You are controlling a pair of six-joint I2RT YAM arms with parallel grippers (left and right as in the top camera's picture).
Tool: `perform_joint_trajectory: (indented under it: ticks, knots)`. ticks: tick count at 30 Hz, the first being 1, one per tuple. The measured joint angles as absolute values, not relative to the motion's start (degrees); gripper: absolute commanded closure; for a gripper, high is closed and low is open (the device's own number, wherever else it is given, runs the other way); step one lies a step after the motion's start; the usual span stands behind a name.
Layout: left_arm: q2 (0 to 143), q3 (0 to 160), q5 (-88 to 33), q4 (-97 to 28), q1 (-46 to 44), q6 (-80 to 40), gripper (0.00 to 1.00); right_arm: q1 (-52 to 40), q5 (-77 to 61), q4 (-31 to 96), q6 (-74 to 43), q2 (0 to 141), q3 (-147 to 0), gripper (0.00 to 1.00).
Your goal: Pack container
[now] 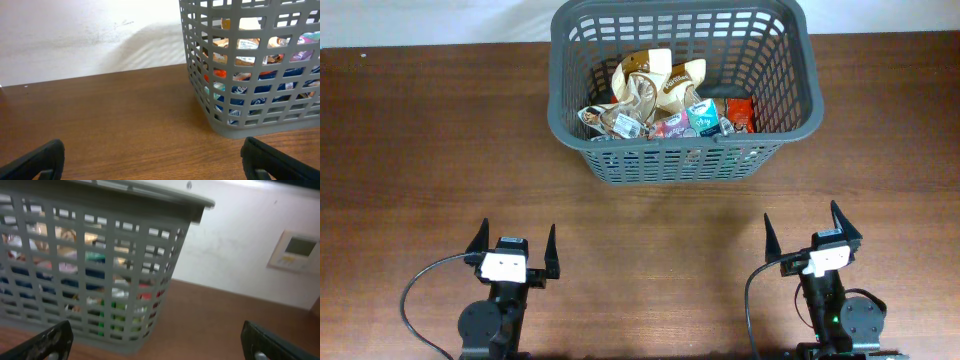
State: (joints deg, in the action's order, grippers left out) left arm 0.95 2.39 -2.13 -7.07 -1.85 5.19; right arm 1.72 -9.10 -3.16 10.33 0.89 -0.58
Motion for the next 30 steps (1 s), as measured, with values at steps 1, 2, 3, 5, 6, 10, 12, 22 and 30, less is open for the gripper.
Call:
perform_joint_trajectory:
  ticks: [1,2,3,5,6,10,12,22,30]
  knots:
    - [1.0,2.4,-2.1,-7.1,-1.8,5.2,0.01,1.7,-9.1,-2.0,10.3,0.9,-0.6,0.01]
    - [1.0,2.4,-2.1,-7.1,-1.8,5.2,0.01,1.7,-9.1,-1.0,10.3,0.9,-0.6,0.01]
    - [1.0,2.4,-2.1,-7.1,-1.8,5.2,0.01,1.7,-9.1,0.3,10.3,0.8,-0.6,0.01]
    - [1.0,2.4,-2.1,-7.1,-1.8,5.2,0.01,1.7,-9.1,2.0,10.3,0.8,-0.6,0.01]
    - [1.0,2.4,-2.1,-7.1,-1.8,5.2,0.01,1.7,-9.1,2.7,10.3,0.8,-0.6,0.01]
    - [1.0,2.4,-2.1,-7.1,-1.8,5.2,0.01,1.7,-8.9,3.2,10.3,0.8,-0.6,0.01]
    - [1.0,2.4,-2.1,-7.0,-1.8,5.2,0.01,1.7,-8.9,3.2,10.3,0.8,-0.6,0.01]
    - [1.0,2.4,-2.1,-7.1,-1.8,5.2,0.01,1.7,-8.9,3.2,9.1,0.8,-0.6,0.01]
    - [1.0,2.4,-2.1,-7.1,-1.8,5.2,0.01,1.7,-8.9,3.2,8.9,0.8,-0.6,0.01]
